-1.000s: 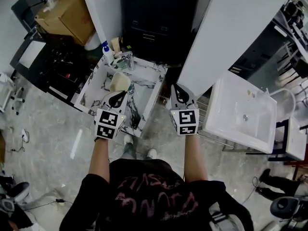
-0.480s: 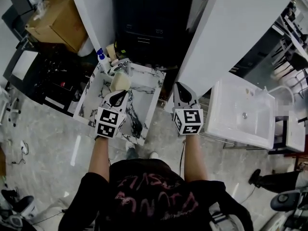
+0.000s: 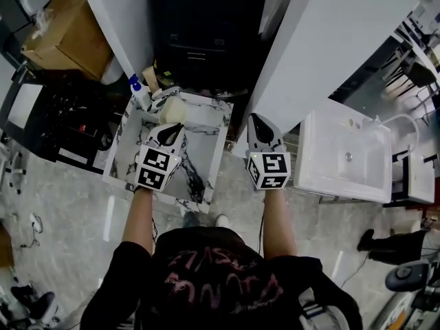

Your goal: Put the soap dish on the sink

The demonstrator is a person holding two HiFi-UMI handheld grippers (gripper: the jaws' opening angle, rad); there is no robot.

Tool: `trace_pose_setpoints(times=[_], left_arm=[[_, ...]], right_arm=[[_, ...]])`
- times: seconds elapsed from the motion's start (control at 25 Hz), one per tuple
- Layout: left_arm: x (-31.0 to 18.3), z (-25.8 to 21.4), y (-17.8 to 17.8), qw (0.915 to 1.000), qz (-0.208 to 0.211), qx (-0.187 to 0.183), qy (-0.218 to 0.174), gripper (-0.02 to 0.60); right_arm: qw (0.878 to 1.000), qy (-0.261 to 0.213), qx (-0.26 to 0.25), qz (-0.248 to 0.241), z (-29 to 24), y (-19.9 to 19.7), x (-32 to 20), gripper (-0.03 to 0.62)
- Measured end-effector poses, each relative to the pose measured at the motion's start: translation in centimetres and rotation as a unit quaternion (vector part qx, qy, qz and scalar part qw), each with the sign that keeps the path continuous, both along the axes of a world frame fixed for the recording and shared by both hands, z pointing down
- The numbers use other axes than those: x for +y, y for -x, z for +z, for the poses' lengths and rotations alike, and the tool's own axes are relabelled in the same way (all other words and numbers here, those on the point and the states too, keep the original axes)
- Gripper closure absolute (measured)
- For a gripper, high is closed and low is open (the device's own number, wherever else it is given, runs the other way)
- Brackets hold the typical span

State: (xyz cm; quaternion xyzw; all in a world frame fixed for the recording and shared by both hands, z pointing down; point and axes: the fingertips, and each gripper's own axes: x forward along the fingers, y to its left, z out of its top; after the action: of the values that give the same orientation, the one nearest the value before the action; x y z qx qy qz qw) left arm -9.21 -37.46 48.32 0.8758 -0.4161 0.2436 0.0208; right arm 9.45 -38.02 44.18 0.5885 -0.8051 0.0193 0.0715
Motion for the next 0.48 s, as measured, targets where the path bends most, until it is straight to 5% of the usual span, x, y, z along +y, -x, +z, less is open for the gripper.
trace_pose_setpoints(times=[0.48], left_arm=[[-5.3,6.1,-1.9,0.9946,0.074,-0.043,0.059,0.561]], right_arm=[[0.999,0.016,-0.009,0.035,1.5,-0.9,-2.5,0.580]])
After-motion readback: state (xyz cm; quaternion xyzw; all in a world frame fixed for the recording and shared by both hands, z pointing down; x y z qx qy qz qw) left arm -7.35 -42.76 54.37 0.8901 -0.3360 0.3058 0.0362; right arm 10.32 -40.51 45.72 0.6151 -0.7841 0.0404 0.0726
